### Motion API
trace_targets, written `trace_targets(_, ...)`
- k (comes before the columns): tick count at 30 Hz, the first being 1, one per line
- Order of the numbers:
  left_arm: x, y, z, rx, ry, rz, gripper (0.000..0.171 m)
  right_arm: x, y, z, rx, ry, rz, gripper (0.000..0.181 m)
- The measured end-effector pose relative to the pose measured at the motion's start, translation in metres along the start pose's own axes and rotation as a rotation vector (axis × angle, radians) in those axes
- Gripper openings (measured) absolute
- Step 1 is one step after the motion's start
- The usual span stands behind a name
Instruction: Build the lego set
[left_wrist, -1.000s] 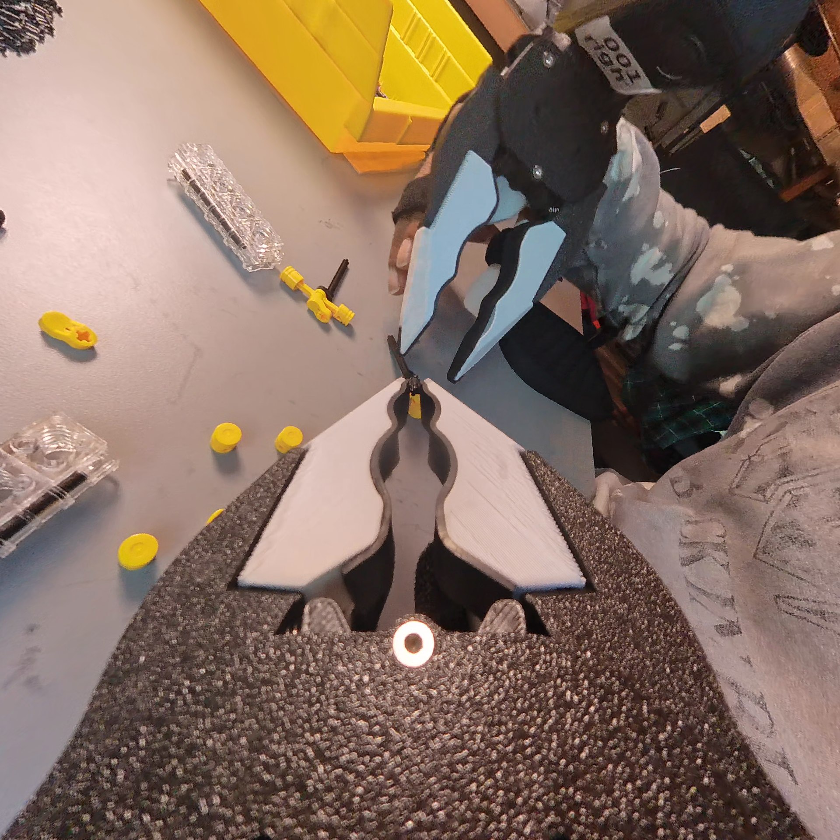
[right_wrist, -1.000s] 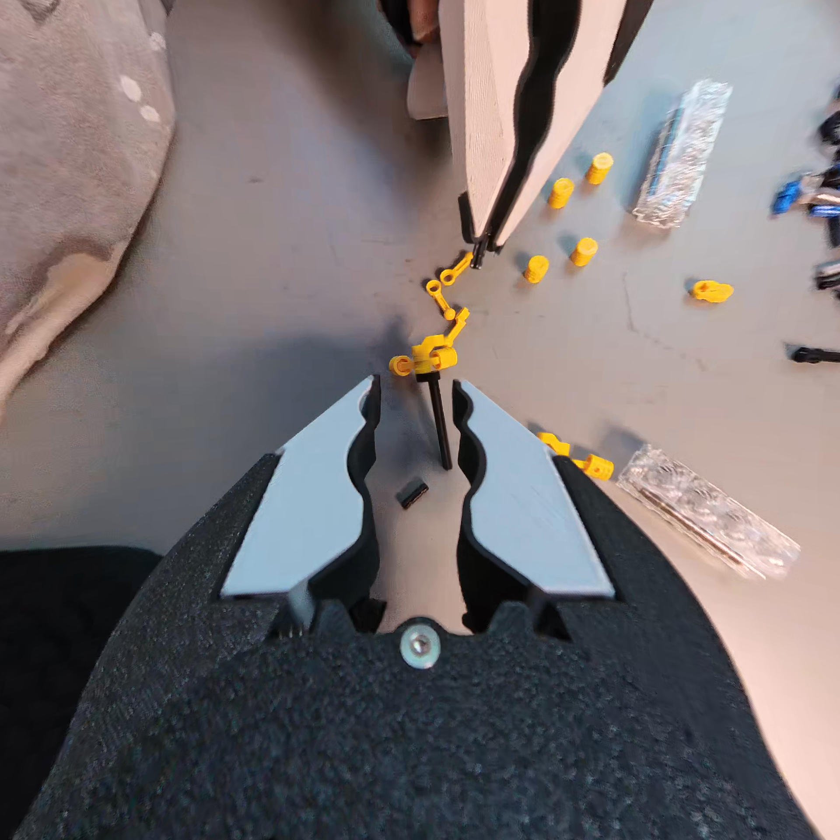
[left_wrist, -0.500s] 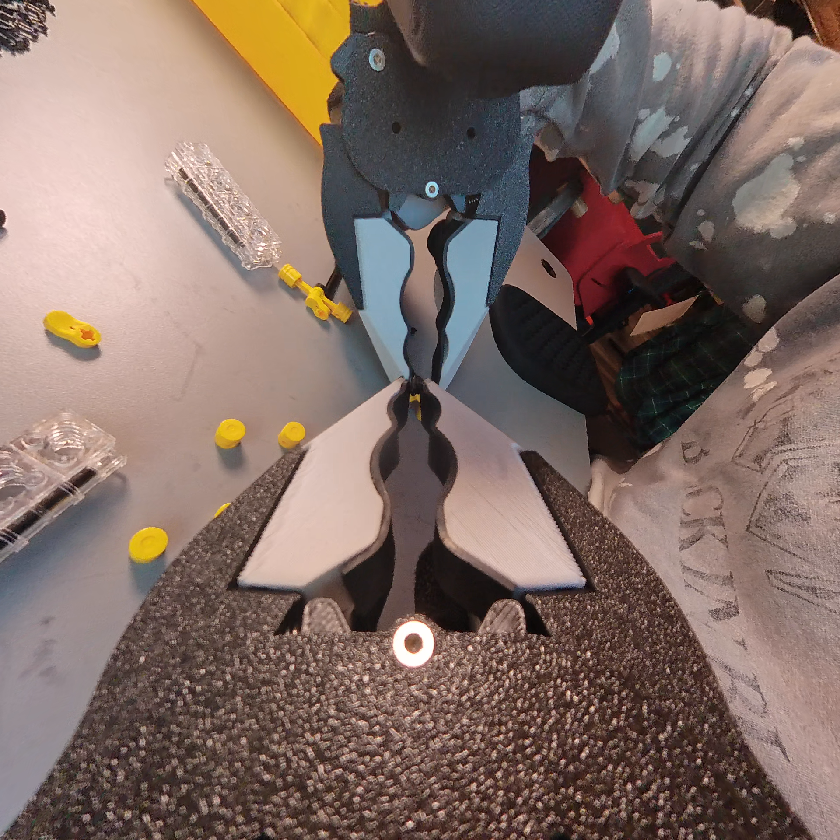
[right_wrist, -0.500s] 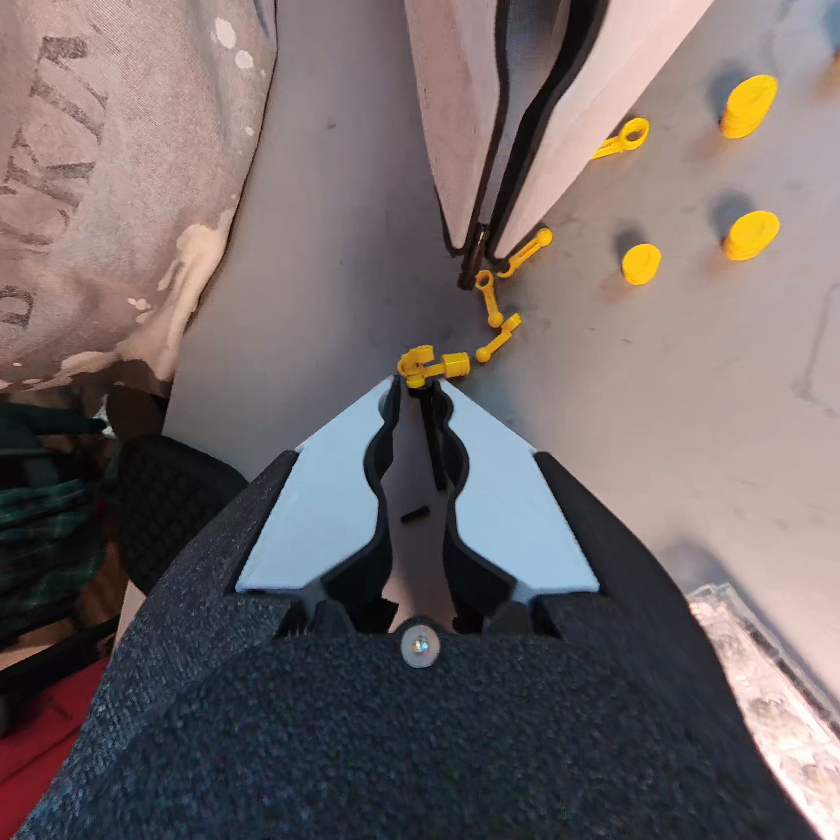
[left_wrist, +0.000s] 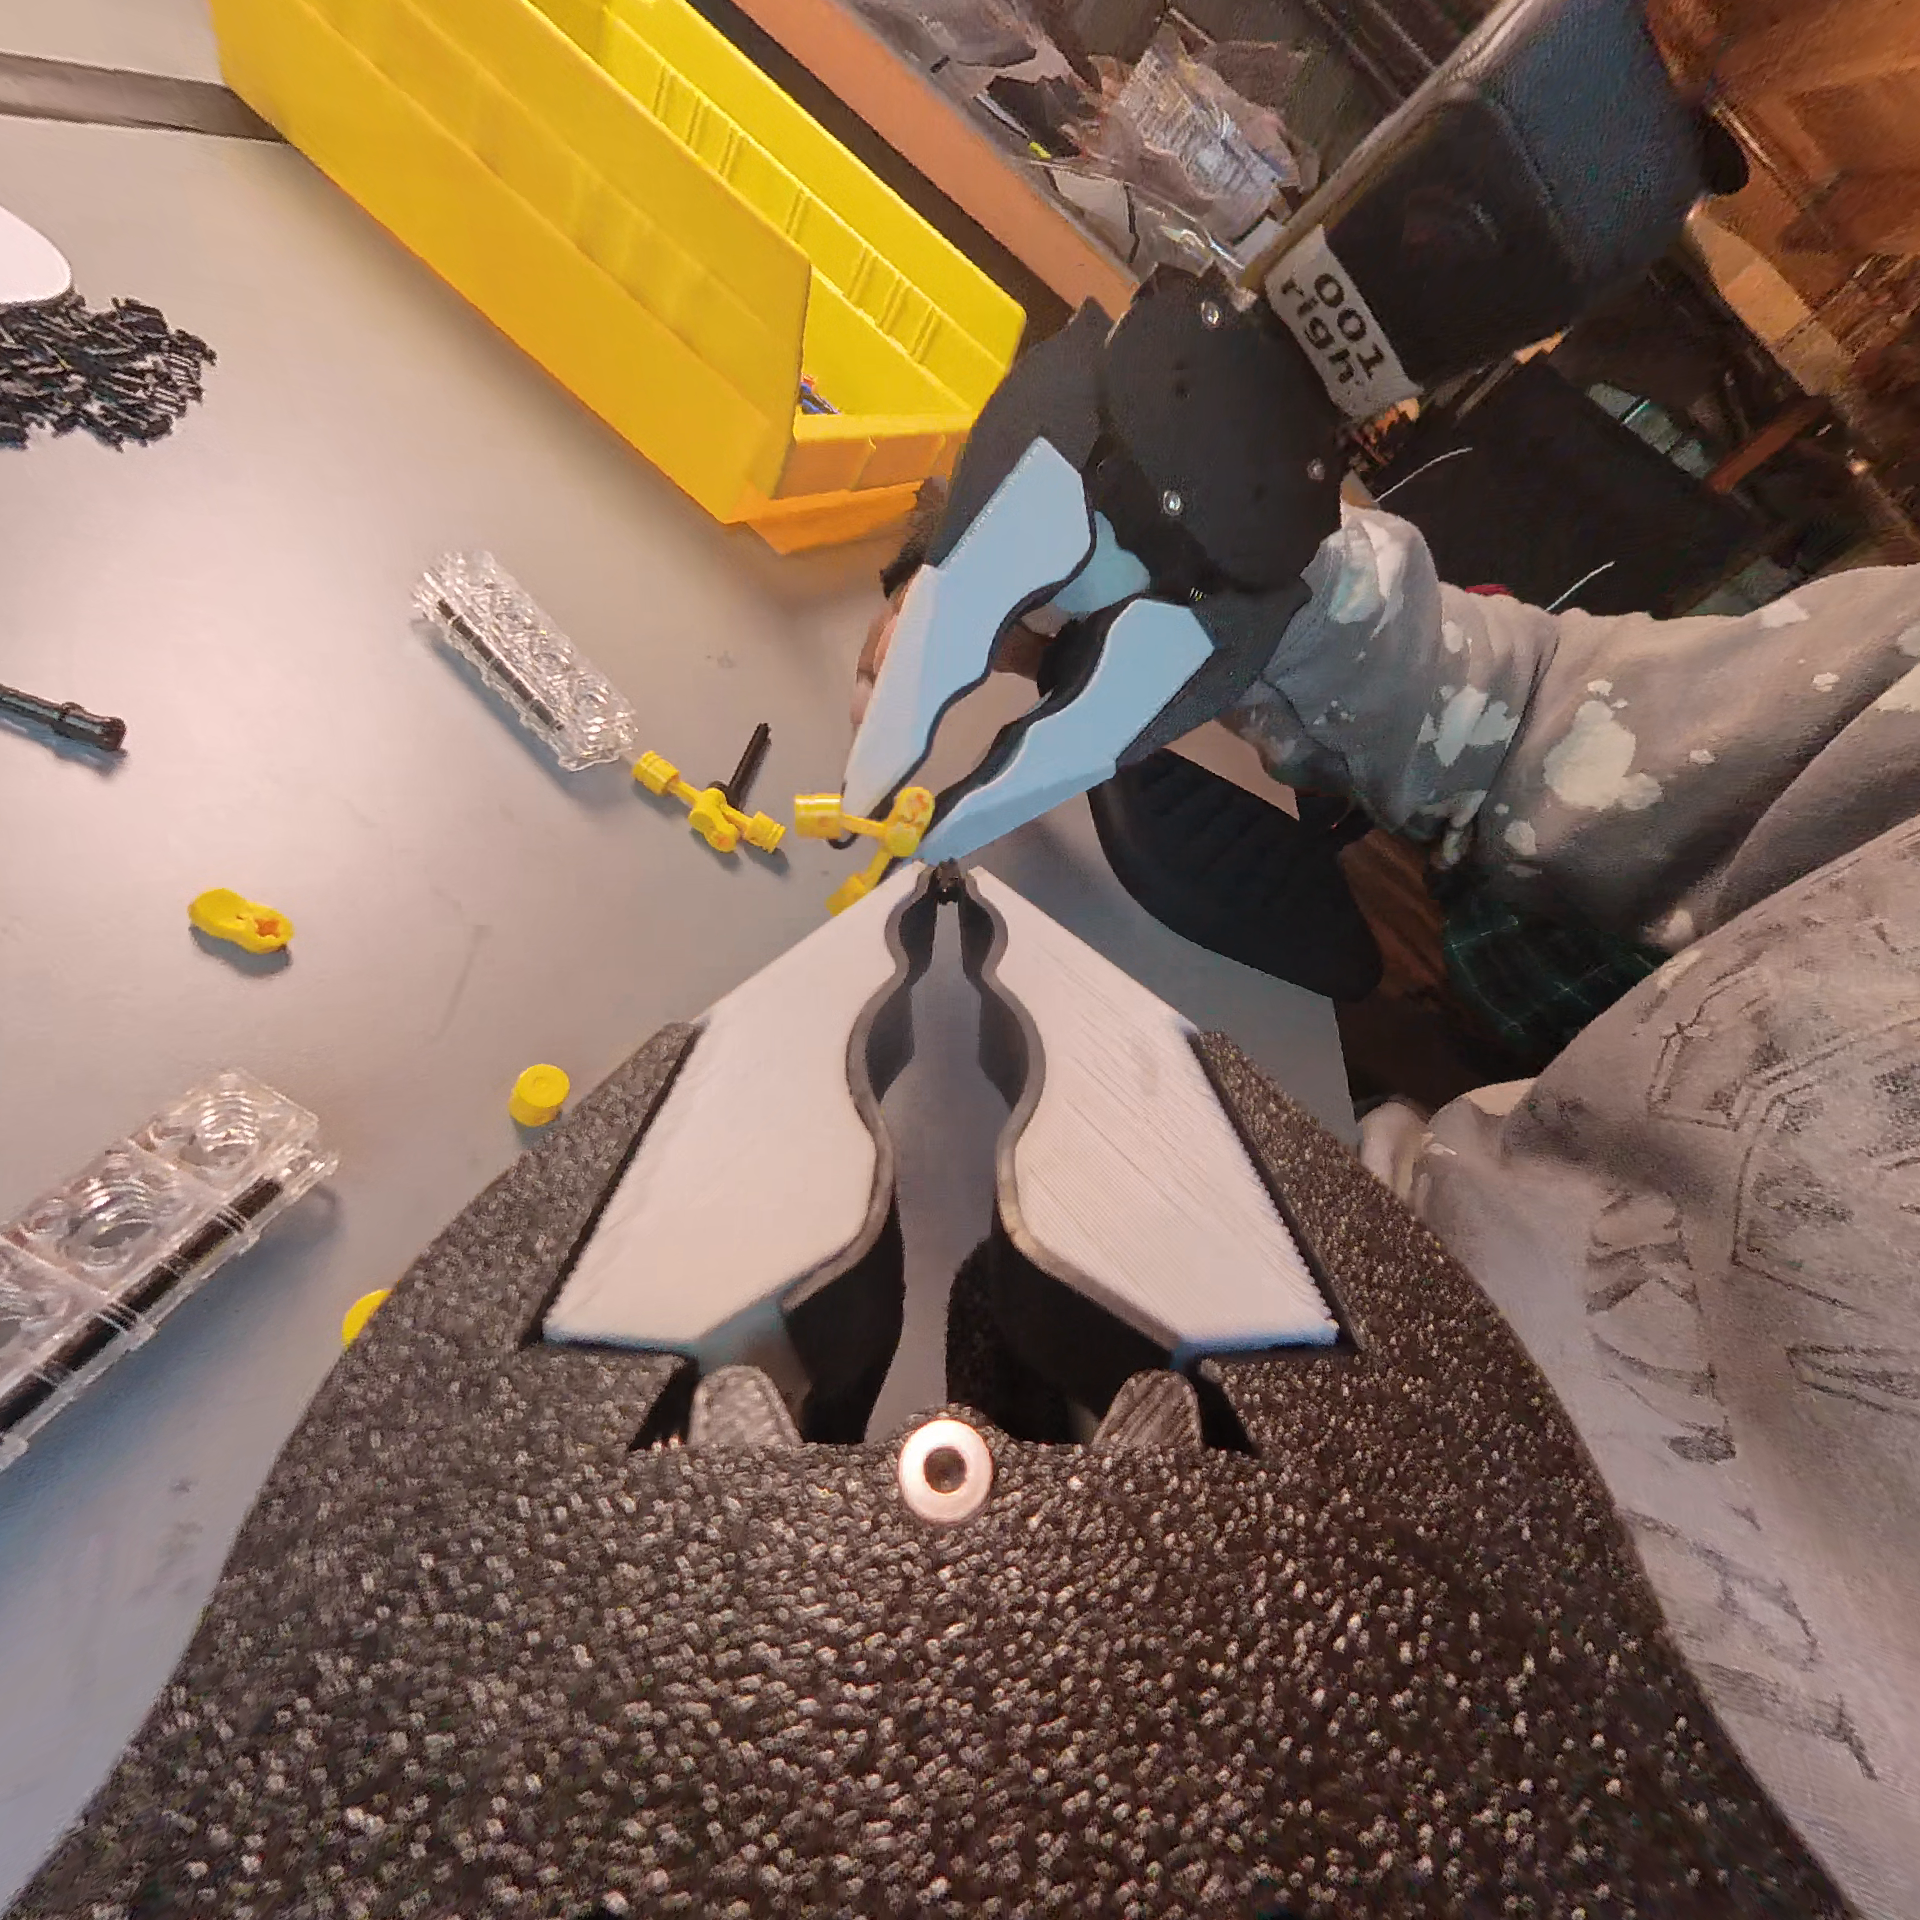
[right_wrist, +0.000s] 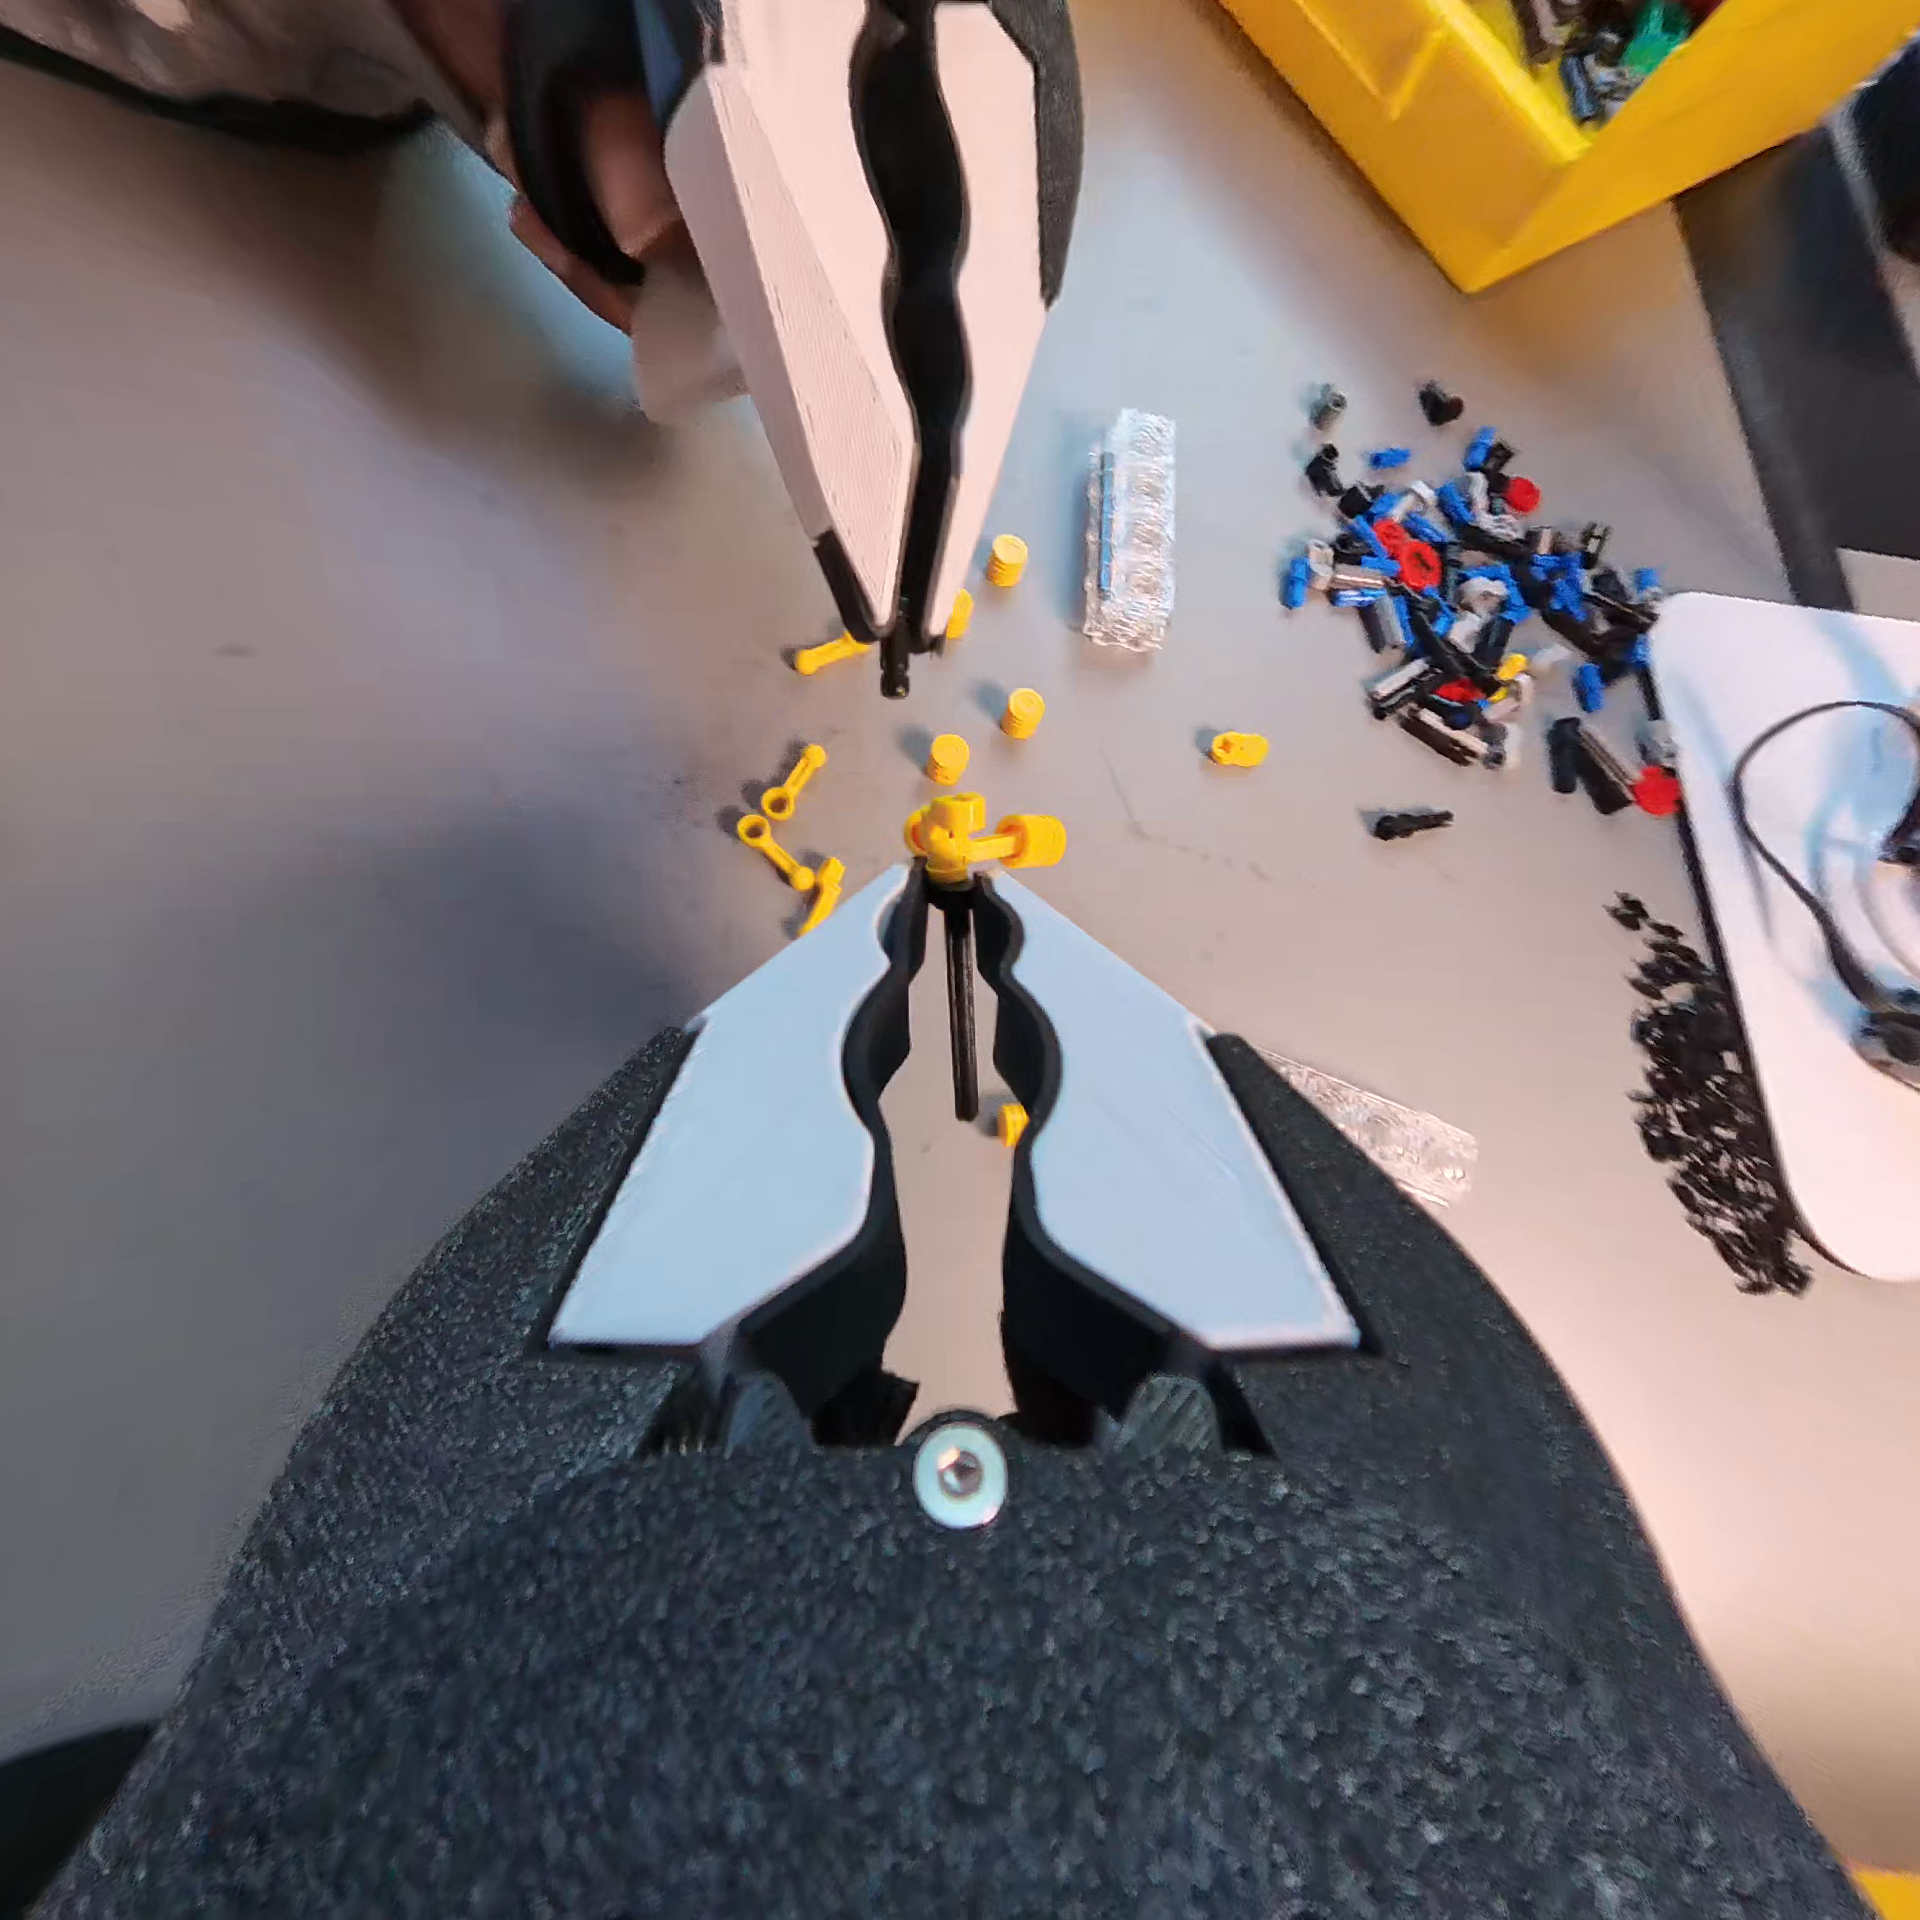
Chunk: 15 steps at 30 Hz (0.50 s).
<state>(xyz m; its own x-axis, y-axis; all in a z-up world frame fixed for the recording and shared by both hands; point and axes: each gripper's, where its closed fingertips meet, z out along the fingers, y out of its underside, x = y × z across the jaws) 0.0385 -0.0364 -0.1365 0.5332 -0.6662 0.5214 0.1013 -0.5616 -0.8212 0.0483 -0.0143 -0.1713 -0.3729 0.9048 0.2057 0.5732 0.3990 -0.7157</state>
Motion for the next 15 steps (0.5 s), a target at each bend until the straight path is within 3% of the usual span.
trace_targets(5,-0.007,0.007,0.005,-0.031,-0.058,0.084,0.004,-0.002,0.000,0.012,0.015,0.099,-0.022,0.007)
trace_targets(15,-0.012,0.010,0.011,-0.051,-0.086,0.107,0.003,-0.002,0.003,0.017,0.002,0.138,-0.056,0.008)
